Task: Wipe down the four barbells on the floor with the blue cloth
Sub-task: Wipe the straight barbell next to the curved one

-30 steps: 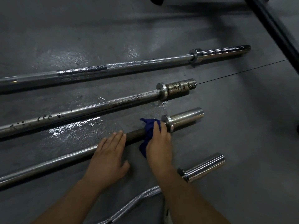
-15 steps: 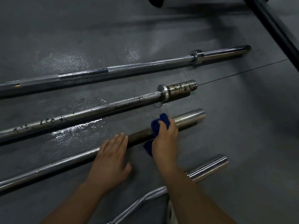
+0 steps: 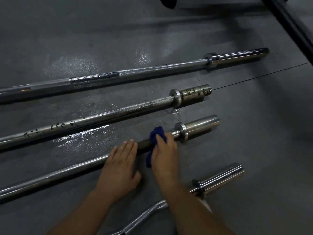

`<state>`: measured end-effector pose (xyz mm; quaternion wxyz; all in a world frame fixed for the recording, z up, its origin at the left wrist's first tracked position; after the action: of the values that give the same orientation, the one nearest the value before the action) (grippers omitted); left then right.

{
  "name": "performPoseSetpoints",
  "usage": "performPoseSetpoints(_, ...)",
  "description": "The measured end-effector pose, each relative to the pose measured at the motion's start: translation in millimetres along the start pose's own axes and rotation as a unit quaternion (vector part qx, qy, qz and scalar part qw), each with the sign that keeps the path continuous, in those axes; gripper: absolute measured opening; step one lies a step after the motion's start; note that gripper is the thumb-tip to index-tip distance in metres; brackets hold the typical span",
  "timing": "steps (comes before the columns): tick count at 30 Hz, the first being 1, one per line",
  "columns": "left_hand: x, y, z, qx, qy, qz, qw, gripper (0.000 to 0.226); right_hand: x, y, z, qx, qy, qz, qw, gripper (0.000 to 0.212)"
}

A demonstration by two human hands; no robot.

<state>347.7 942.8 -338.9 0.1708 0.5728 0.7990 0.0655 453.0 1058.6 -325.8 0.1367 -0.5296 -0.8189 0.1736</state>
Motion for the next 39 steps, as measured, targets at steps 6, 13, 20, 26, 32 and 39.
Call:
performPoseSetpoints(6,-3.3,-1.2,-0.8,0.004,0.010,-0.001,1.000,0.085,13.6,15.0,0.5,0.026,-0.026,-0.029,0.999,0.034)
performPoseSetpoints(13,-4.5,-1.6,-0.5,-0.001,0.011,-0.002,1.000,0.086,11.7,-28.4,-0.2,0.211,-0.108,-0.026,0.971,0.044)
performPoseSetpoints(20,-9.2,-8.4,-1.9,0.010,0.007,-0.009,1.000,0.085,21.6,2.3,-16.1,-0.017,0.020,-0.008,1.000,0.038)
performPoseSetpoints(26,-14.2,-15.1,-5.3,0.014,0.019,-0.031,0.999,0.085,4.8,-17.5,-0.5,-0.016,-0.012,0.009,1.000,0.036)
performPoseSetpoints(32,-28.5,-25.3,-5.8,0.021,0.024,-0.041,0.999,0.085,14.9,-4.0,-5.5,-0.077,0.010,-0.094,0.993,0.034)
performPoseSetpoints(39,-42.6,-42.1,-3.7,0.020,0.020,-0.070,0.997,0.085,-10.2,-58.0,10.5,-0.077,-0.007,-0.187,0.979,0.024)
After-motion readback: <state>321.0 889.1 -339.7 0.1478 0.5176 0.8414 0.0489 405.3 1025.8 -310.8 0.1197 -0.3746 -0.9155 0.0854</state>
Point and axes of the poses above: each hand's wrist, its own x-axis towards the middle knuckle, its own z-axis out of the palm, y = z × x, the point moved 6 cm from there along x, towards the middle knuckle, and after that the axes turned 6 degrees about y, right-handed, at the moved point
